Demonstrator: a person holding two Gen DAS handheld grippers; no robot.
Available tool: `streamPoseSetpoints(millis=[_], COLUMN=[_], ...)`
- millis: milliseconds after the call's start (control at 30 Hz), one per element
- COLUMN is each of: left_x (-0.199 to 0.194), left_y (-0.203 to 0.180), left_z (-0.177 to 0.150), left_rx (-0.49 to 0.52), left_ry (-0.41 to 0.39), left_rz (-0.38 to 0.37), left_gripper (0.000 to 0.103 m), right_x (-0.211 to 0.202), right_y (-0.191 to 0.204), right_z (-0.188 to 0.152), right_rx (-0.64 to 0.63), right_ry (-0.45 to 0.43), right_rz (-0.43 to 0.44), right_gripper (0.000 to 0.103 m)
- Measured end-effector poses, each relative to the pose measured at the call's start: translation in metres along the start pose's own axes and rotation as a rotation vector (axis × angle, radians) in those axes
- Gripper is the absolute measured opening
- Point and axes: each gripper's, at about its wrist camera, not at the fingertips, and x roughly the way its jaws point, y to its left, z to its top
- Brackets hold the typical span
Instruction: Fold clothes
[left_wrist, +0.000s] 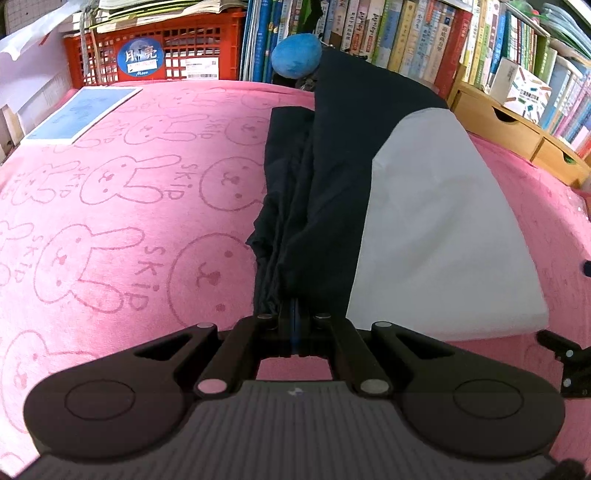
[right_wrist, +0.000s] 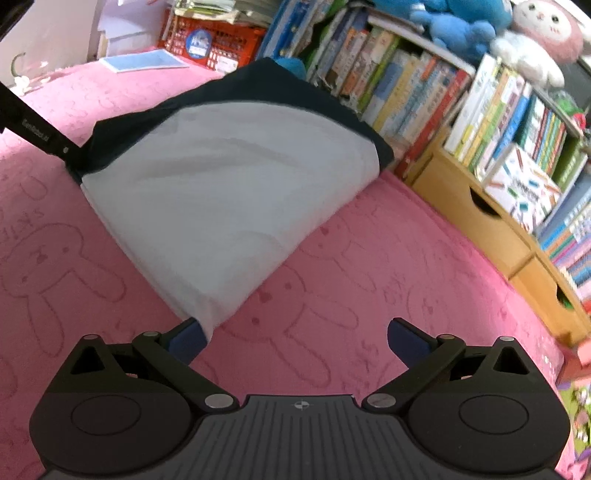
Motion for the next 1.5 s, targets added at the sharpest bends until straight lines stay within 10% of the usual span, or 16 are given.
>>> streamPoseSetpoints(millis=[200, 633, 1000, 1200, 1500], left_x=[-0.002, -0.003, -0.014, -0.034, -0.045], left_y=[0.004, 0.012, 0.034, 0.05, 0.011], left_z=[-0.002, -0.005, -0.016, -0.005, 0.065], left_rx=[-0.014, -0.027, -0.11, -0.172, -0.011], left_ry=[-0.01, -0.024, -0.01, -0.014, -0.212], left_rz=[-0.023, -0.074, -0.098, 0.014, -0.099], left_gripper=[0.003, 0.003, 0.003, 0.008, 0.015], right_x=[-0.014, 0.068, 0.164, 0.132, 0.077], right_y=[-0.035, -0.025, 0.083, 0.045, -0.026], right_z=[-0.019, 0.162, 0.258, 0.262, 0.158], right_rx=[0.115, 0.405, 0.074, 0.184, 0.498], right_ry=[0.13, -0.127, -0.143, -0.213, -0.135], right_rz=[-0.039, 0.329, 0.324, 0.543, 0.425], right_gripper=[0.096, 0.058, 0.073, 0.065, 0.058])
